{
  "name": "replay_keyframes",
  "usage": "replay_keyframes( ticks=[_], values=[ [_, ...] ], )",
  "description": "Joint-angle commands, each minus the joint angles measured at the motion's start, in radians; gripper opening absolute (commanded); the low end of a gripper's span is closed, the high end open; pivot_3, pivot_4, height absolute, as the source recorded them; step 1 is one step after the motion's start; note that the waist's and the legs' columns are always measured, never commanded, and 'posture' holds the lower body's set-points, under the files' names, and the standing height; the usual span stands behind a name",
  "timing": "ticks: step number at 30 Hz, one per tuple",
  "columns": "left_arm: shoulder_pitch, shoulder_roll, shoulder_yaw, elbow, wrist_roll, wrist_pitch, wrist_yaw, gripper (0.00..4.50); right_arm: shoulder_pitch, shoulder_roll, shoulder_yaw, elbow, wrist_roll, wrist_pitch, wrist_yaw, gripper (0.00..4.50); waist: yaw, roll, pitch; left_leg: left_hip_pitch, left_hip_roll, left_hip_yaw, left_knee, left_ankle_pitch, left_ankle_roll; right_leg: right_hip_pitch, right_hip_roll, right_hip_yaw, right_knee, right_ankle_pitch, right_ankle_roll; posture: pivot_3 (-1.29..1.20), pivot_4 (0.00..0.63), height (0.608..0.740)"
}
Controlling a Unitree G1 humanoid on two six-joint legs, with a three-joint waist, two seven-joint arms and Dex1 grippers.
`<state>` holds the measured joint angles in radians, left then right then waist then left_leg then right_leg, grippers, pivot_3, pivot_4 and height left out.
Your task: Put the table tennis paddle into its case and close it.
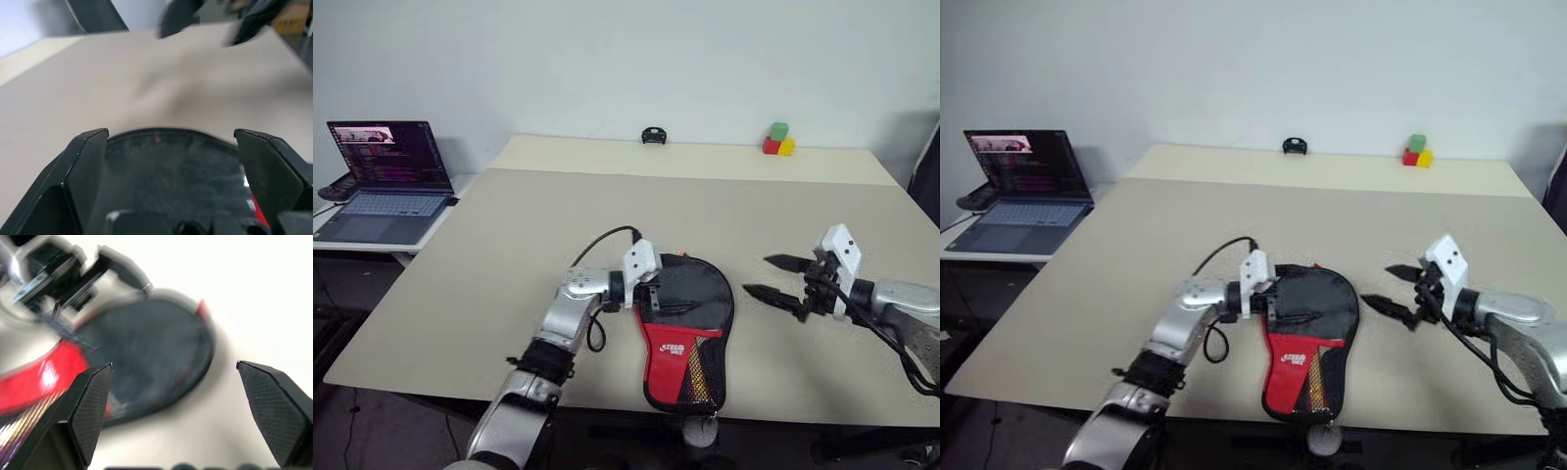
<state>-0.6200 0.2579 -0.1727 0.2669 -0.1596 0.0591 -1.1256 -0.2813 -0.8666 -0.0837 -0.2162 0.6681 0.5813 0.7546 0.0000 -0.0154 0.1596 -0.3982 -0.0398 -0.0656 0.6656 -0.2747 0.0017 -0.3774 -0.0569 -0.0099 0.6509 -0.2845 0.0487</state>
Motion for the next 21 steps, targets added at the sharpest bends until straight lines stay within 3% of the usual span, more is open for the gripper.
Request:
replay_keyframes(
  ticks=[1,4,9,17,21],
  values=[
    [0.078,0.084,0.065,-0.21,-0.069,0.13,0.028,4.5,-0.059,0.014,-0.004,0.094,-0.025,-0.03,0.082,4.44,-0.001,0.0,0.0,0.0,0.0,0.0,0.0,0.0,0.0,0.0,0.0,0.0,0.0,0.0,0.0,0.0,0.15,0.74],
    [0.181,0.177,0.131,-0.322,-0.091,0.202,0.071,4.5,-0.117,0.033,-0.003,0.199,-0.053,-0.059,0.135,4.44,-0.005,0.003,0.001,0.001,0.001,0.0,0.0,0.0,0.0,0.0,-0.002,0.001,0.0,0.0,0.0,0.0,0.15,0.74],
    [0.258,0.229,0.164,-0.389,-0.084,0.237,0.163,4.5,-0.182,0.032,0.008,0.365,-0.116,-0.121,0.238,4.44,0.003,0.004,0.002,0.002,0.001,0.001,-0.001,0.0,0.0,0.0,-0.002,0.001,0.002,0.0,-0.001,0.0,0.15,0.74],
    [0.264,0.242,0.164,-0.449,-0.073,0.256,0.27,4.5,-0.361,0.029,0.012,0.695,-0.258,-0.249,0.313,4.44,0.001,0.005,0.003,0.002,0.0,0.003,0.0,0.0,-0.001,-0.002,-0.004,0.002,0.005,0.0,-0.002,0.0,0.15,0.74],
    [0.253,0.238,0.146,-0.414,-0.066,0.232,0.281,4.5,-0.386,0.025,0.001,0.732,-0.285,-0.264,0.334,4.44,0.0,0.005,0.003,0.002,0.0,0.004,0.0,0.001,-0.001,-0.003,-0.004,0.002,0.007,0.0,-0.002,0.0,0.15,0.74]
  ],
)
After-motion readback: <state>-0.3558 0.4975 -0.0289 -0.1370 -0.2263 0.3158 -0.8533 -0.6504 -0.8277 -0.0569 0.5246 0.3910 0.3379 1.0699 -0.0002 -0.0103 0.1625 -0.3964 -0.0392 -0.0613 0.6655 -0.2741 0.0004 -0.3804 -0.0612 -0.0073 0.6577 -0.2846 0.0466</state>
